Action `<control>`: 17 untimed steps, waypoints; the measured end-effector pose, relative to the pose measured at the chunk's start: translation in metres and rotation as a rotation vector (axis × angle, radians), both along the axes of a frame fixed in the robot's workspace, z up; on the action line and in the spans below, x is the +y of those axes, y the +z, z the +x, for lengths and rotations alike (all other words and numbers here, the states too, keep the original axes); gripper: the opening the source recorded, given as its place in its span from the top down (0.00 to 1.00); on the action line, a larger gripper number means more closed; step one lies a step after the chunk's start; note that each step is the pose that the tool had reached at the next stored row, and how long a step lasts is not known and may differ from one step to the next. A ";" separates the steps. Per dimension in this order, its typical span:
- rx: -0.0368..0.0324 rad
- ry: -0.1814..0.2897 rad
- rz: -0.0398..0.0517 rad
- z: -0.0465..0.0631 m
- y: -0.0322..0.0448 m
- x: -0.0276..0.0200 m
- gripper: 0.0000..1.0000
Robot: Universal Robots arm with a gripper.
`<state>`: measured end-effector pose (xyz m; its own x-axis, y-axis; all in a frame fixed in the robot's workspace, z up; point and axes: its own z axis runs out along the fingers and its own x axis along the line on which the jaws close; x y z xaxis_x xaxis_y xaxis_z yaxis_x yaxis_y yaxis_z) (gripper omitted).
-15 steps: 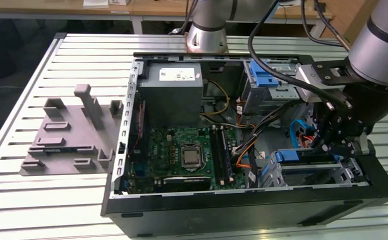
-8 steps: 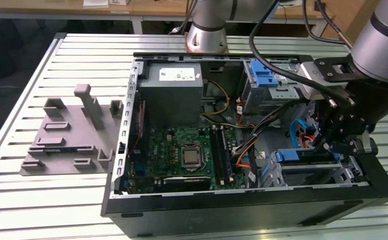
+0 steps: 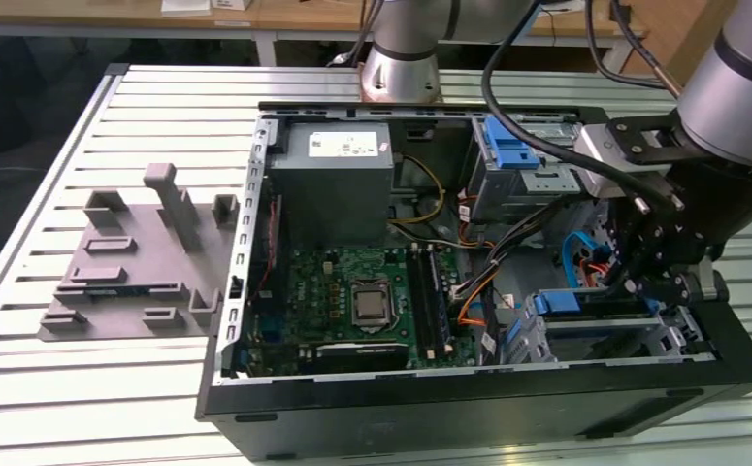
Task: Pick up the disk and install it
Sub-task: 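Insert the first disk wire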
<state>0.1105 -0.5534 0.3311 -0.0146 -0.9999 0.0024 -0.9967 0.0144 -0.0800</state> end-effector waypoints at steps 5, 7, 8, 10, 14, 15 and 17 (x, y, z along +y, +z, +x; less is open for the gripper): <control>0.0000 0.000 0.0007 0.000 -0.0005 0.0000 0.70; 0.0000 0.000 0.0007 0.000 0.0000 -0.0001 0.70; 0.0000 0.000 0.0007 0.000 0.0007 -0.0001 0.70; 0.0000 0.000 0.0007 0.000 0.0035 -0.0001 0.70; 0.0003 0.000 0.0007 0.000 0.0093 -0.0001 0.70; 0.0004 0.000 0.0009 0.000 0.0095 -0.0001 0.70; 0.0005 0.000 0.0011 0.000 0.0095 0.0000 0.72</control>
<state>0.1107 -0.5534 0.3406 -0.0146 -0.9999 0.0013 -0.9967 0.0145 -0.0795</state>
